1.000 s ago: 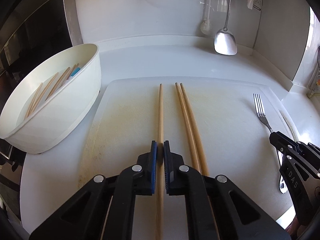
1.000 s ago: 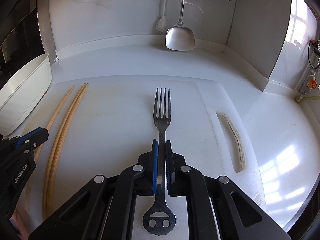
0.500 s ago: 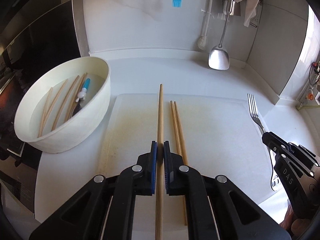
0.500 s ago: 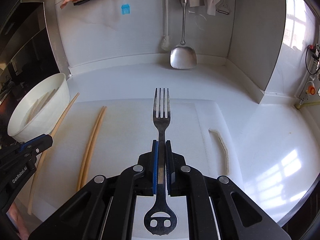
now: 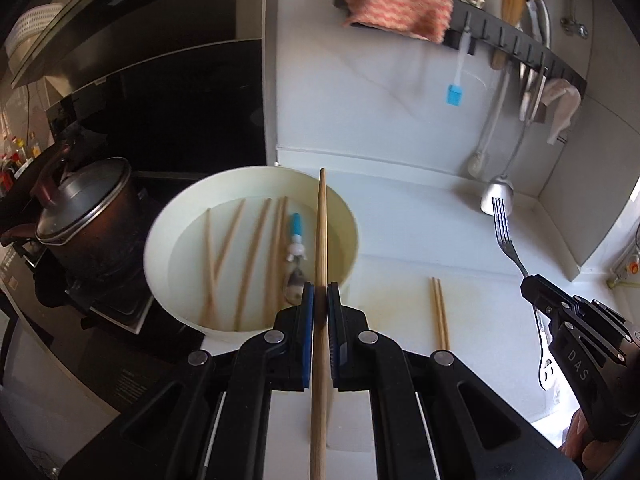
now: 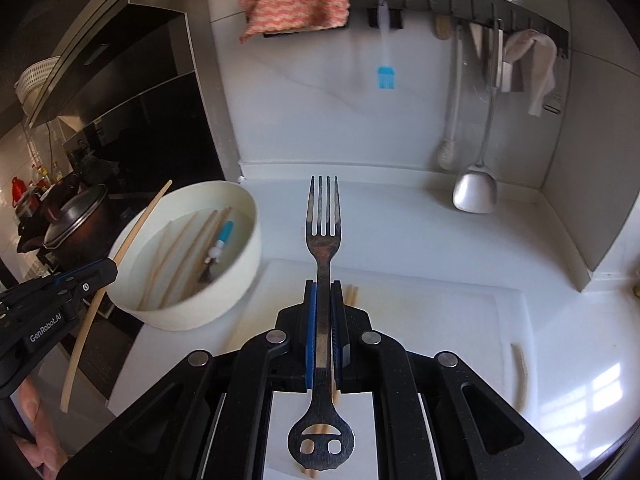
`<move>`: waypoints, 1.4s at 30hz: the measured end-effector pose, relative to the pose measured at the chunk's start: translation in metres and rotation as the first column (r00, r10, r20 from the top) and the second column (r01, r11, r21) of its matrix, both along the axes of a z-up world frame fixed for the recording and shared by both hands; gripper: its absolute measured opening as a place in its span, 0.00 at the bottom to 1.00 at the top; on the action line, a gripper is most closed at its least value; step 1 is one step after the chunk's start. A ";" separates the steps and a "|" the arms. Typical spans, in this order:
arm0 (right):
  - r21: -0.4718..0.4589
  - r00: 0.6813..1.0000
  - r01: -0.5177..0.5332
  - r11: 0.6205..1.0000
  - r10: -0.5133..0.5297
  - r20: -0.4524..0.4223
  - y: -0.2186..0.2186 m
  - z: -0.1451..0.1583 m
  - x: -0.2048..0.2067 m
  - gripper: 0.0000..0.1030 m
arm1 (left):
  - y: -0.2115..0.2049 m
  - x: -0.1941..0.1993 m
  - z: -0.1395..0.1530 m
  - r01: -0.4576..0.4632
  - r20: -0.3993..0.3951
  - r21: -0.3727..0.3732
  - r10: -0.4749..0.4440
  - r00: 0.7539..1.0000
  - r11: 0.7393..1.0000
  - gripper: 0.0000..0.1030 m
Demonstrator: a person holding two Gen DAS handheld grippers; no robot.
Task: Organize utensils
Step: 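Carry the chopstick and fork with both tools over the cream basin, then open both tools to drop the chopstick and fork into the basin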
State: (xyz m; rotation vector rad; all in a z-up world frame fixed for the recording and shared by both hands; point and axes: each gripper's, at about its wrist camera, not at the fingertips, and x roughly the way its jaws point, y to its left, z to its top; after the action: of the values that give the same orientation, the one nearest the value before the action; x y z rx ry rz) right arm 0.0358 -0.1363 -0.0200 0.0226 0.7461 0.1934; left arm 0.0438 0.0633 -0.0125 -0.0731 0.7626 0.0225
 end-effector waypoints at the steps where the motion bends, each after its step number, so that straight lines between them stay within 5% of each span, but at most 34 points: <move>1: 0.008 1.000 -0.012 1.000 0.012 0.002 0.014 0.002 0.007 0.07 | 0.014 0.005 0.001 -0.011 0.003 0.000 0.011 1.000 1.000 0.07; 9: 0.048 0.998 -0.033 0.998 0.035 -0.042 0.118 -0.010 0.077 0.07 | 0.109 0.068 -0.011 0.016 -0.025 -0.003 -0.016 1.000 1.000 0.07; 16: 0.053 0.993 -0.023 0.998 0.029 -0.115 0.172 -0.032 0.115 0.07 | 0.151 0.121 -0.035 0.038 -0.095 -0.022 -0.040 0.995 0.999 0.07; 42: 0.094 0.917 -0.083 0.992 0.113 -0.382 0.222 -0.108 0.193 0.07 | 0.160 0.171 -0.107 -0.005 -0.270 -0.072 -0.015 0.963 0.997 0.07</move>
State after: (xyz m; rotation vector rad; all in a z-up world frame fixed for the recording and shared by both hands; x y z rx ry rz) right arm 0.2284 0.0854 -0.1278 0.0979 1.1364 0.3187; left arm 0.2144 0.2230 -0.1197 -0.1390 1.0378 -0.0002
